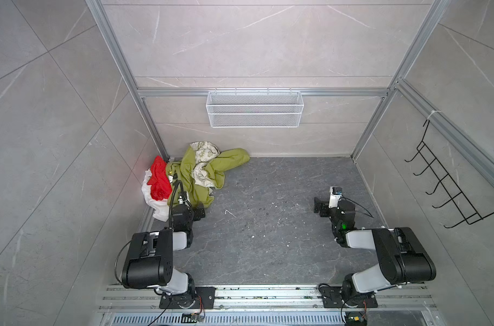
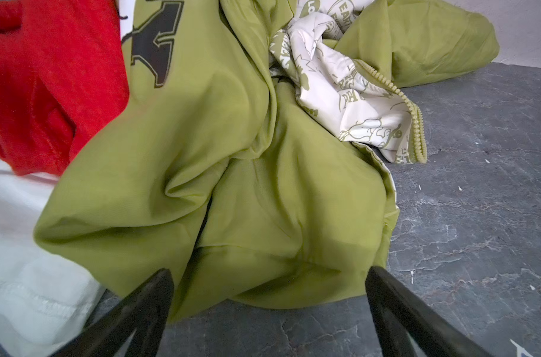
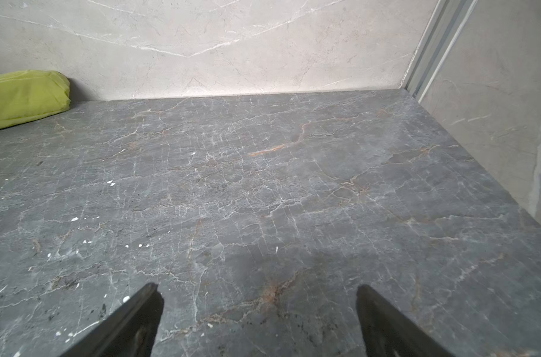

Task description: Pick out a specific cloth from the pile

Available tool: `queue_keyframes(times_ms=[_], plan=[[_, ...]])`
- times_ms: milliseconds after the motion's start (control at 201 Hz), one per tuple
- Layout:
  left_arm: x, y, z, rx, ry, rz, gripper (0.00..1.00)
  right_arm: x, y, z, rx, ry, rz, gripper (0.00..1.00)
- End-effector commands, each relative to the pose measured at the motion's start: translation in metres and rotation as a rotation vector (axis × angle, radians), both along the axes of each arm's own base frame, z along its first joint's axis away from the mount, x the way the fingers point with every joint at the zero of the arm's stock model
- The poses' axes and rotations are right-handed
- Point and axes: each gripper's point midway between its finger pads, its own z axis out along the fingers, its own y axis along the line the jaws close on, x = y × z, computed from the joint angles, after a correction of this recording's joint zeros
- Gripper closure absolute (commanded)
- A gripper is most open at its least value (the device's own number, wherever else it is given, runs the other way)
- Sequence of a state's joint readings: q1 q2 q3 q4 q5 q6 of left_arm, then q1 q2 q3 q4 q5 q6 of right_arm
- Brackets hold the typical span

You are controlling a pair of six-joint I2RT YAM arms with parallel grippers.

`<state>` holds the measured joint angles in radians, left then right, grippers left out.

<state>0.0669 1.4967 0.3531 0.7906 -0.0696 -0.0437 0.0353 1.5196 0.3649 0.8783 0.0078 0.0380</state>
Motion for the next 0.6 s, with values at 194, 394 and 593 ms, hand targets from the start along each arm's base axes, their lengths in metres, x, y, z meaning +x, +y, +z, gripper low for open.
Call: queue_keyframes(times_ms=[194, 394, 593], plan=[[0.0083, 0.0001, 0.0141, 0.02, -0.053, -0.007, 0.0, 0.0029, 0.0001, -0.0014, 0.015, 0.01, 0.012, 0.01], [0.0084, 0.0004, 0.0145, 0.021, -0.054, -0.007, 0.0, 0.0024, 0.0, -0.001, 0.021, 0.007, 0.015, 0.01], [0.0082, 0.0004, 0.0139, 0.02, -0.052, -0.005, 0.0, 0.0021, -0.0002, -0.0007, 0.024, 0.005, 0.016, 0.01]])
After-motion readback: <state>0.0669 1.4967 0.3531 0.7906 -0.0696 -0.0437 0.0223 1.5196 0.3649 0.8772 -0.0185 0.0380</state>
